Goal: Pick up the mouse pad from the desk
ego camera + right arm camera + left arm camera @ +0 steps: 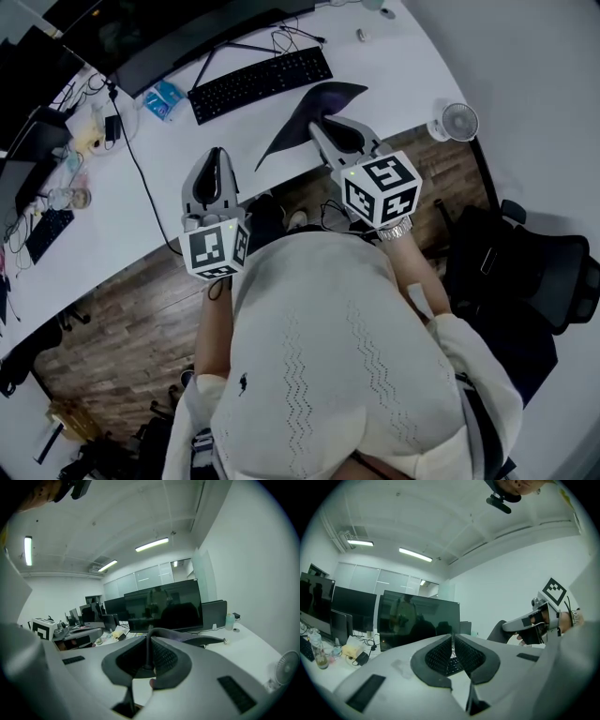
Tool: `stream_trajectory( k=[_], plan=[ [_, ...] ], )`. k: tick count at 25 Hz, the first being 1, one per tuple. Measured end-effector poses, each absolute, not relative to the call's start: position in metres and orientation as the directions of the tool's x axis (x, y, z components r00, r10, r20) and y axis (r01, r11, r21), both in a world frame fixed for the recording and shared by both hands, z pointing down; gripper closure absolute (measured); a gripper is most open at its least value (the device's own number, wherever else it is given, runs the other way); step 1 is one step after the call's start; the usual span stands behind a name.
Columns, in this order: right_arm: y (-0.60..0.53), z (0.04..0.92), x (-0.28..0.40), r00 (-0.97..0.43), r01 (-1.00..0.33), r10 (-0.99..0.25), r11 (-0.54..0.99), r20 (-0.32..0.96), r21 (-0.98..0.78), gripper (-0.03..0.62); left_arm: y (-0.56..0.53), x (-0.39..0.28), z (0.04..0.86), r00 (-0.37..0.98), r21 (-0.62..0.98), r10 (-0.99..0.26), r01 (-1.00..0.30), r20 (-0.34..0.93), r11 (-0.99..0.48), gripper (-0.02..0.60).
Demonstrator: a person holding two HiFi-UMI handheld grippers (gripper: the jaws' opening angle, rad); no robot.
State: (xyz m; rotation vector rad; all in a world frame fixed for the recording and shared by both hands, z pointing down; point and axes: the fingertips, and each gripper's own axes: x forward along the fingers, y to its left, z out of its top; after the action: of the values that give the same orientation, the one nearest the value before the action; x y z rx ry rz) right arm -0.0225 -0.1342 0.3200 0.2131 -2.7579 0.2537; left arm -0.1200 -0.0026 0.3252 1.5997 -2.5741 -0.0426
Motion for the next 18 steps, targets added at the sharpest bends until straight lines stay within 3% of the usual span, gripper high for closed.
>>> stream_trajectory(
  k=[18],
  plan=[
    [-0.13,0.241,-0.033,-0.968,-0.148,-0.127,0.985,0.217,-0.084,0.563,0.017,-0.148,0.236,-0.519,0.028,-0.852,-0.855,-0.062,0.518,0.557]
  ],
)
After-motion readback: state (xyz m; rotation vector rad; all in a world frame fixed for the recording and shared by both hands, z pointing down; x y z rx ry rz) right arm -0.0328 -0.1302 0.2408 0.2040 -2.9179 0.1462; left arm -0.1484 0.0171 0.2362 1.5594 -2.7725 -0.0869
